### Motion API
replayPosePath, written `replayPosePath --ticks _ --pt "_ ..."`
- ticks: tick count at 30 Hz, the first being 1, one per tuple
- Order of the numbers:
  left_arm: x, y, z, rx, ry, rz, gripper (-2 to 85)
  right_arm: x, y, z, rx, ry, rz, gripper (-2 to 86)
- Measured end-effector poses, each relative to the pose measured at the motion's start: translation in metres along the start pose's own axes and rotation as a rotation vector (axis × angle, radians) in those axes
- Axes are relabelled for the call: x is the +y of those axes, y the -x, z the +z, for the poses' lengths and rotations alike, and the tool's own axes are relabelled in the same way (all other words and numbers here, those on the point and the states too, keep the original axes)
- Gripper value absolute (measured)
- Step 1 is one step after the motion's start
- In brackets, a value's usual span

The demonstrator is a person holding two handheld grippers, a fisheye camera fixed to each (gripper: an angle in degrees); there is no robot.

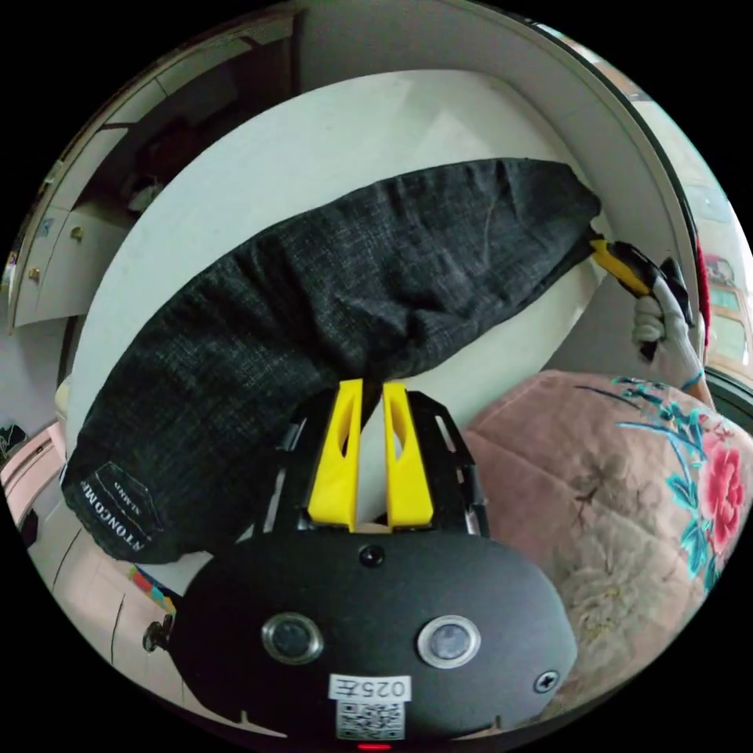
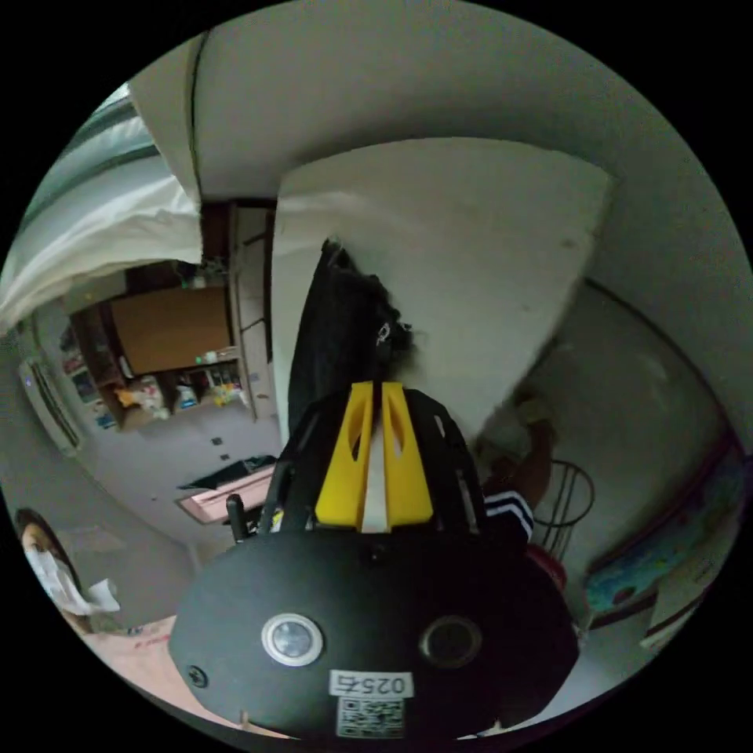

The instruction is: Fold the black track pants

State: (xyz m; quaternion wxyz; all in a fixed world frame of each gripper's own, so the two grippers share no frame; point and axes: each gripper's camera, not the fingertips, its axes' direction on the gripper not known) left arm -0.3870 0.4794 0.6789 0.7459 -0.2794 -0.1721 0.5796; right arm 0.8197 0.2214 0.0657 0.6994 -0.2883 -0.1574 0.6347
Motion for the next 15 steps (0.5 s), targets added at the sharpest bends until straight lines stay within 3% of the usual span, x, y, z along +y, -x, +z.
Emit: replayPosePath --ticks 6,15 --pt "-0.017 -0.023 -0.003 0.0 -0.098 0.167 2.8 0.004 0.021 -0.039 0.104 -0.041 -0.308 11.7" --pt "-0.072 -0.047 0.055 -0.021 -0.043 0.384 8.0 -0.063 0.025 -0.012 0.318 0.011 -0.543 10.5"
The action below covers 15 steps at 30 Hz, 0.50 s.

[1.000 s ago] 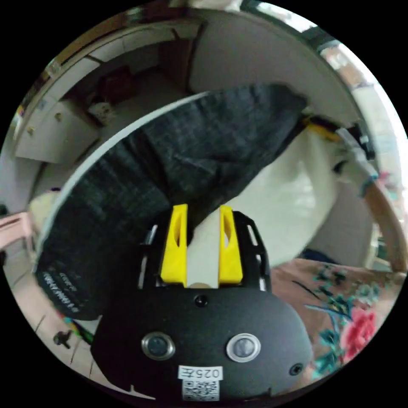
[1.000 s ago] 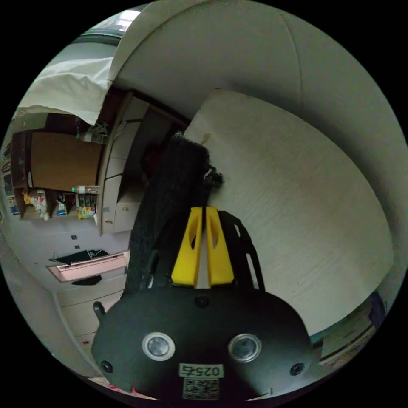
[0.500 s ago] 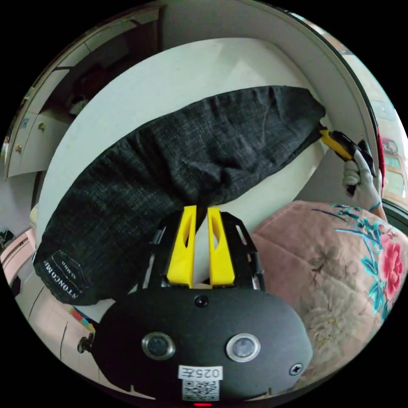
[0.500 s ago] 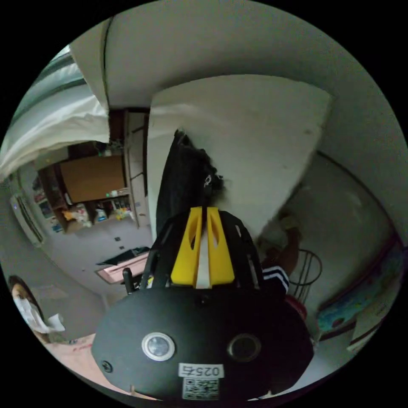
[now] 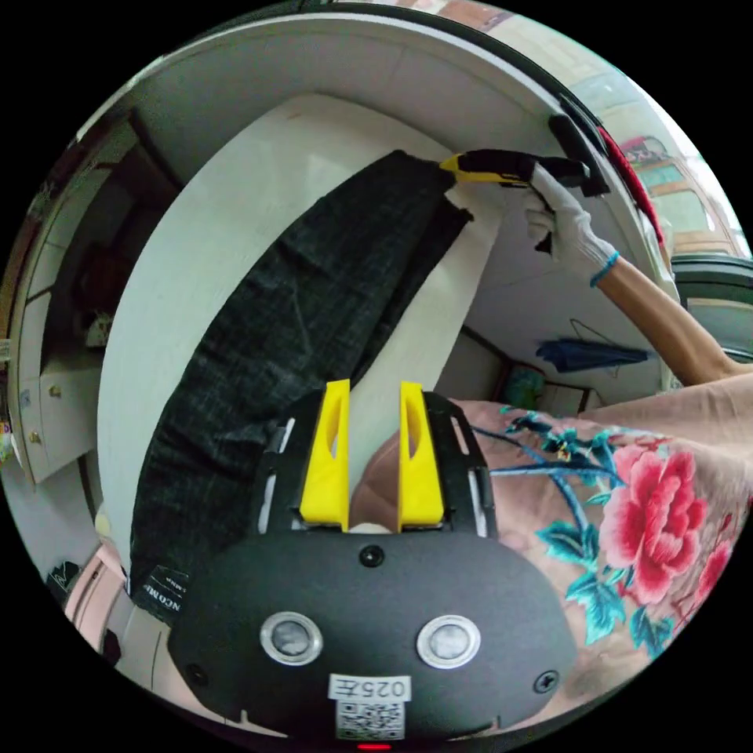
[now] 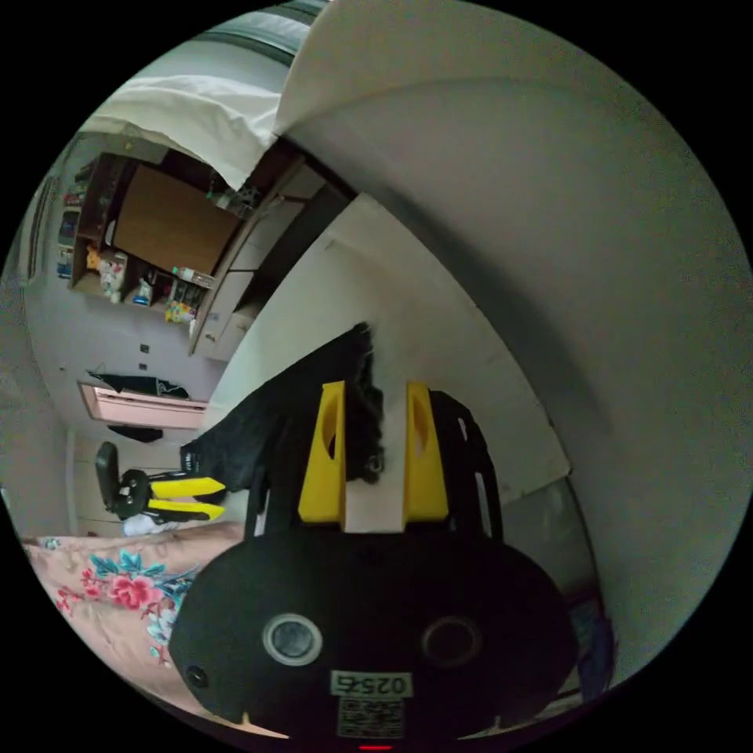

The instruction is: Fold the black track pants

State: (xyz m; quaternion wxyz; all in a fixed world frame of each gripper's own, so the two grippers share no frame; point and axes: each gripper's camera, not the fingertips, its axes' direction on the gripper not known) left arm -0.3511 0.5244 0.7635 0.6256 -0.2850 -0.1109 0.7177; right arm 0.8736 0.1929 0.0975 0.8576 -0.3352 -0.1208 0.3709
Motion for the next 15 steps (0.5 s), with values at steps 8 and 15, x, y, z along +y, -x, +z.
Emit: replayPosePath --ticks 8,15 --pt "-0.028 0.017 0.03 -0.141 -0.061 0.004 9.8 0.003 0.01 -0.016 -0.231 0.081 -0.012 0.4" --pt "-0.04 -0.007 0.054 -0.537 -0.136 0.185 8.6 -0.008 0.049 -0.078 -0.36 0.127 0.054 -0.6"
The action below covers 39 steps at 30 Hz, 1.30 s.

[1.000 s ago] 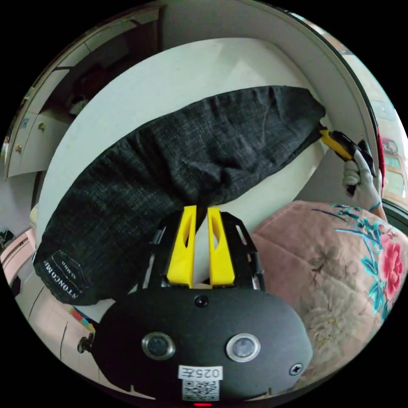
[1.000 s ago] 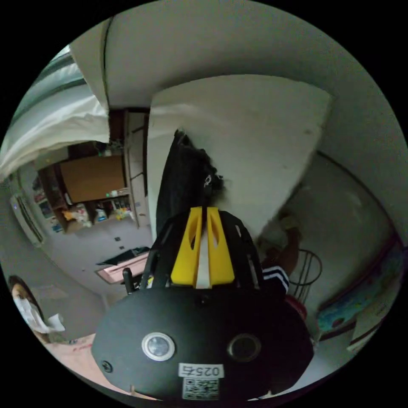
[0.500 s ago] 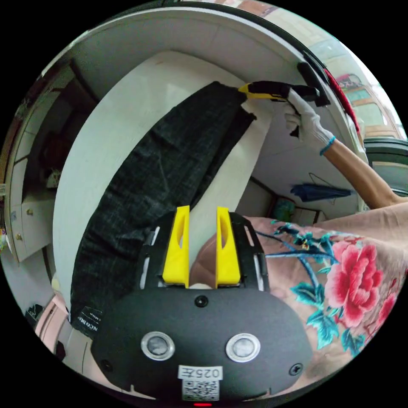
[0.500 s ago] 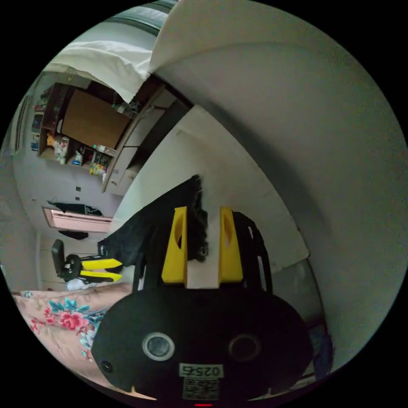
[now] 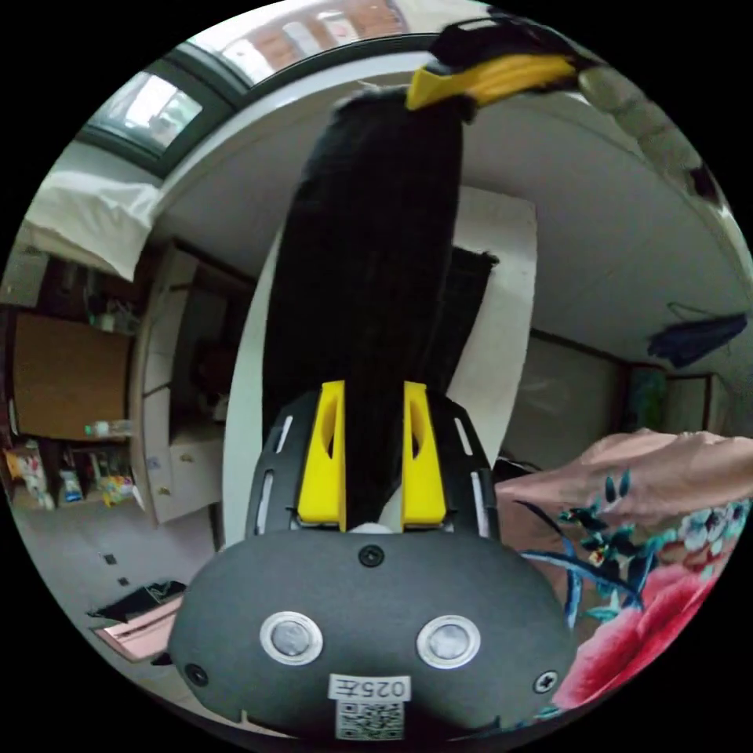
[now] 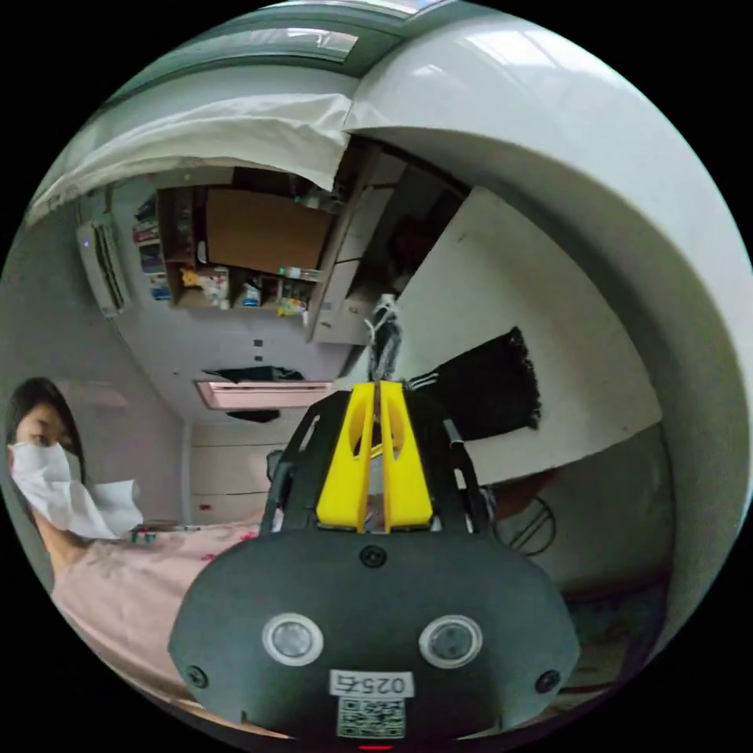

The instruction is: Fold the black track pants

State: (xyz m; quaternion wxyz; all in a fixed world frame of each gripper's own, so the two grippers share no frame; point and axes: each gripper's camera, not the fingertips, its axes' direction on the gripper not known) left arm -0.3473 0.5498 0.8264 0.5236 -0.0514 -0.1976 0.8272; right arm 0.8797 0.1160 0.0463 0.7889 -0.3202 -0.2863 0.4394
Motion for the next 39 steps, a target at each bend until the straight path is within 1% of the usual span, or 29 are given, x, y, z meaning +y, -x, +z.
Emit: replayPosePath --ticks 1,2,3,4,5,7,8,10,12,17,21,23,24,25,28,30,31,33,34,36,38,39 --pt "-0.002 -0.002 0.007 0.021 0.004 0.028 8.5 -0.006 0.003 0.005 0.144 0.029 -0.023 -0.6" --pt "-0.002 -0.001 0.011 0.045 0.004 0.03 8.5 -0.009 0.002 0.01 0.212 0.052 -0.026 -0.6" --pt "-0.002 0.002 0.019 0.118 0.013 0.036 8.5 -0.017 -0.007 0.024 0.315 0.116 -0.015 -0.6" --pt "-0.002 0.009 0.027 0.169 0.024 0.011 8.6 -0.024 -0.02 0.038 0.366 0.148 -0.008 -0.6" --pt "-0.001 0.013 0.03 0.194 0.028 -0.001 8.7 -0.026 -0.028 0.045 0.371 0.152 0.0 -0.7" --pt "0.002 0.033 0.048 0.303 0.067 -0.061 8.4 -0.035 -0.059 0.063 0.322 0.144 0.028 -0.7" --pt "0.004 0.038 0.053 0.322 0.077 -0.083 8.3 -0.037 -0.065 0.066 0.318 0.133 0.035 -0.7" --pt "0.009 0.061 0.074 0.376 0.124 -0.158 8.0 -0.042 -0.088 0.079 0.375 0.177 0.07 -0.7" --pt "0.014 0.077 0.088 0.405 0.155 -0.207 7.8 -0.041 -0.099 0.083 0.373 0.208 0.112 -0.7" --pt "0.027 0.112 0.101 0.483 0.153 -0.298 7.1 -0.028 -0.081 0.072 0.416 0.19 0.067 -0.5" --pt "0.03 0.123 0.117 0.519 0.186 -0.302 7.1 -0.023 -0.067 0.079 0.566 0.152 -0.065 0.5" --pt "0.03 0.122 0.134 0.525 0.232 -0.291 7.0 -0.02 -0.077 0.087 0.642 0.169 -0.052 2.1" --pt "0.03 0.122 0.139 0.502 0.227 -0.282 6.6 -0.015 -0.085 0.088 0.639 0.159 -0.023 3.9" --pt "0.03 0.125 0.138 0.474 0.22 -0.271 6.3 -0.005 -0.092 0.084 0.591 0.121 -0.001 6.2" --pt "0.029 0.132 0.138 0.471 0.23 -0.263 6.3 0.028 -0.112 0.073 0.472 -0.004 0.117 8.0" --pt "0.029 0.136 0.139 0.473 0.233 -0.263 6.2 0.045 -0.126 0.075 0.412 -0.052 0.166 7.4" --pt "0.029 0.14 0.139 0.477 0.236 -0.263 6.1 0.055 -0.134 0.075 0.392 -0.115 0.181 6.0" --pt "0.029 0.145 0.139 0.491 0.238 -0.263 5.9 0.065 -0.143 0.077 0.402 -0.173 0.182 2.7" --pt "0.029 0.15 0.14 0.505 0.241 -0.27 5.6 0.067 -0.145 0.082 0.442 -0.179 0.132 0.4" --pt "0.03 0.158 0.142 0.525 0.251 -0.291 4.9 0.068 -0.146 0.087 0.459 -0.171 0.071 -0.4" --pt "0.031 0.165 0.144 0.549 0.261 -0.32 4.5 0.065 -0.15 0.091 0.427 -0.136 0.06 -0.4" --pt "0.031 0.169 0.145 0.561 0.261 -0.33 4.5 0.061 -0.154 0.095 0.392 -0.083 0.065 -0.5"
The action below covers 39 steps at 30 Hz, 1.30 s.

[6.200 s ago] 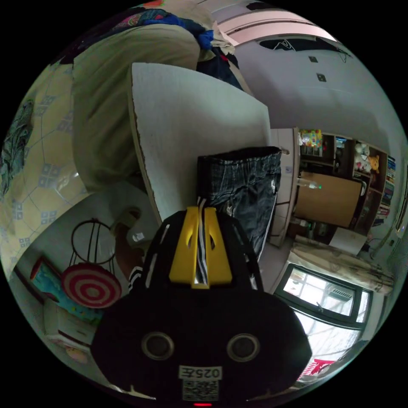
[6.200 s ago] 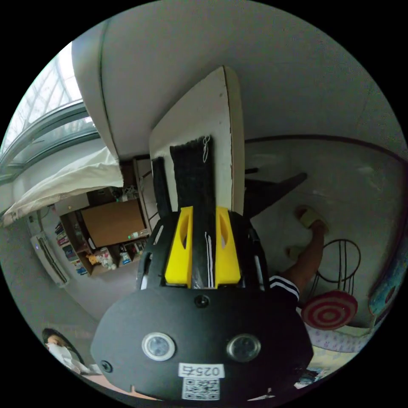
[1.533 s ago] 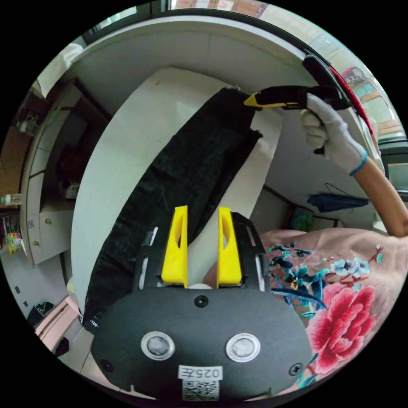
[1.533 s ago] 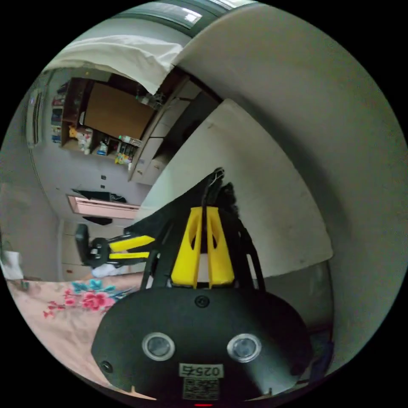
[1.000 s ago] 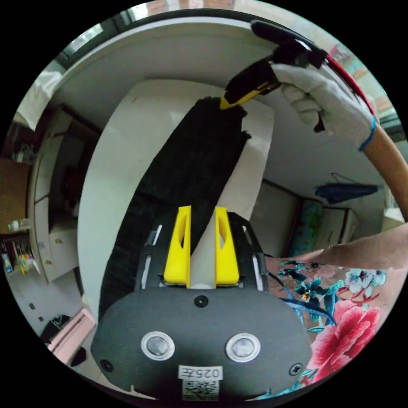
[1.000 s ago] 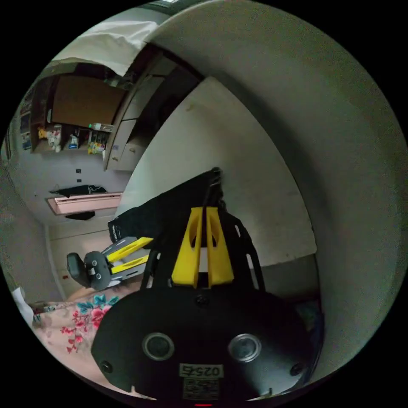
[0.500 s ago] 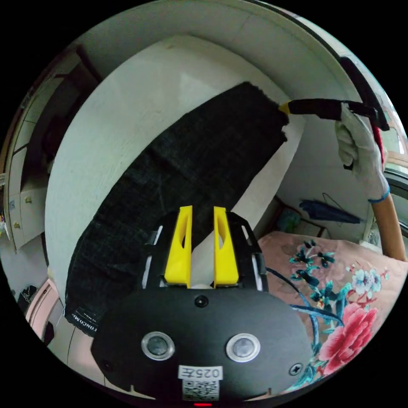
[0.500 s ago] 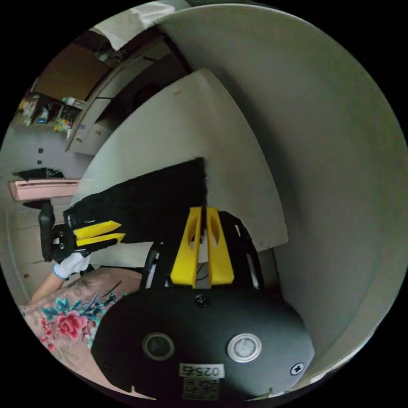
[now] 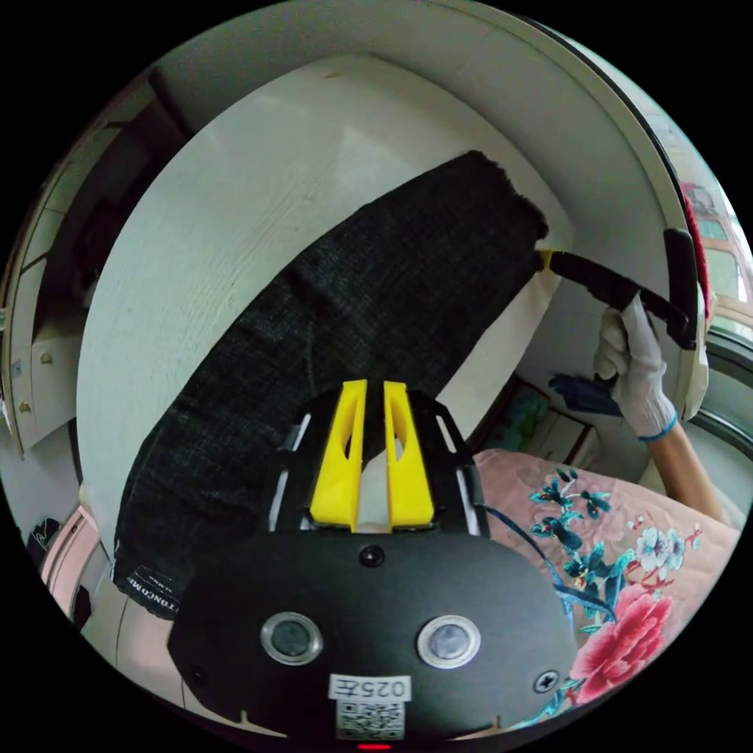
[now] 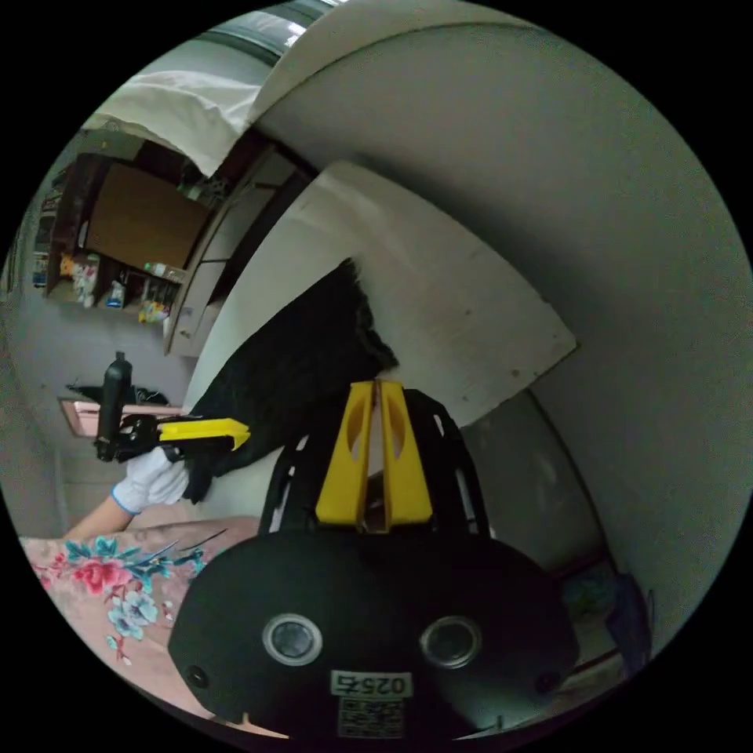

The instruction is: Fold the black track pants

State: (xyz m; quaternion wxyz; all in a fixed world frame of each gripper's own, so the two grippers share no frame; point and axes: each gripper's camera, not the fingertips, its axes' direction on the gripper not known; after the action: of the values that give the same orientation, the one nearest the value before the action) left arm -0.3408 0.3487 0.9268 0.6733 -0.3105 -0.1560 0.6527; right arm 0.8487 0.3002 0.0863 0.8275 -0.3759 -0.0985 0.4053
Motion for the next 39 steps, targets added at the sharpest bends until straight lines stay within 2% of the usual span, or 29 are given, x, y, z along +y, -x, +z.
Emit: replayPosePath --ticks 4,16,18,22,24,28,33,35,37,39 --pt "0.003 0.004 -0.004 0.004 -0.016 -0.014 4.3 -0.006 -0.002 0.021 -0.12 0.096 -0.061 -0.5" --pt "0.012 -0.002 -0.012 -0.051 -0.062 -0.032 4.3 0.027 0.038 0.045 0.234 -0.05 -0.26 2.2" --pt "0.014 -0.003 -0.012 -0.056 -0.069 -0.039 4.3 0.028 0.039 0.048 0.217 -0.044 -0.281 4.6" --pt "0.022 -0.008 -0.013 -0.08 -0.113 -0.036 4.3 0.021 0.022 0.047 0.043 0.004 -0.226 8.4" --pt "0.027 -0.011 -0.013 -0.09 -0.143 -0.032 4.3 0.017 0.011 0.048 -0.004 0.023 -0.202 7.3" --pt "0.04 -0.013 -0.013 -0.09 -0.218 -0.037 4.2 0.017 0.008 0.054 0.085 0.014 -0.245 0.1" --pt "0.048 -0.015 -0.013 -0.071 -0.269 -0.044 3.6 0.016 0.01 0.059 0.095 0.014 -0.177 -0.9" --pt "0.049 -0.017 -0.014 -0.072 -0.277 -0.048 2.8 0.014 0.009 0.055 0.156 -0.002 -0.118 -0.9" --pt "0.046 -0.023 -0.017 -0.066 -0.254 -0.049 1.3 0.013 0.01 0.033 0.263 -0.102 -0.093 -0.9" --pt "0.04 -0.029 -0.019 -0.074 -0.201 -0.044 0.8 0.007 0.008 0.017 0.221 -0.124 -0.109 -0.7"
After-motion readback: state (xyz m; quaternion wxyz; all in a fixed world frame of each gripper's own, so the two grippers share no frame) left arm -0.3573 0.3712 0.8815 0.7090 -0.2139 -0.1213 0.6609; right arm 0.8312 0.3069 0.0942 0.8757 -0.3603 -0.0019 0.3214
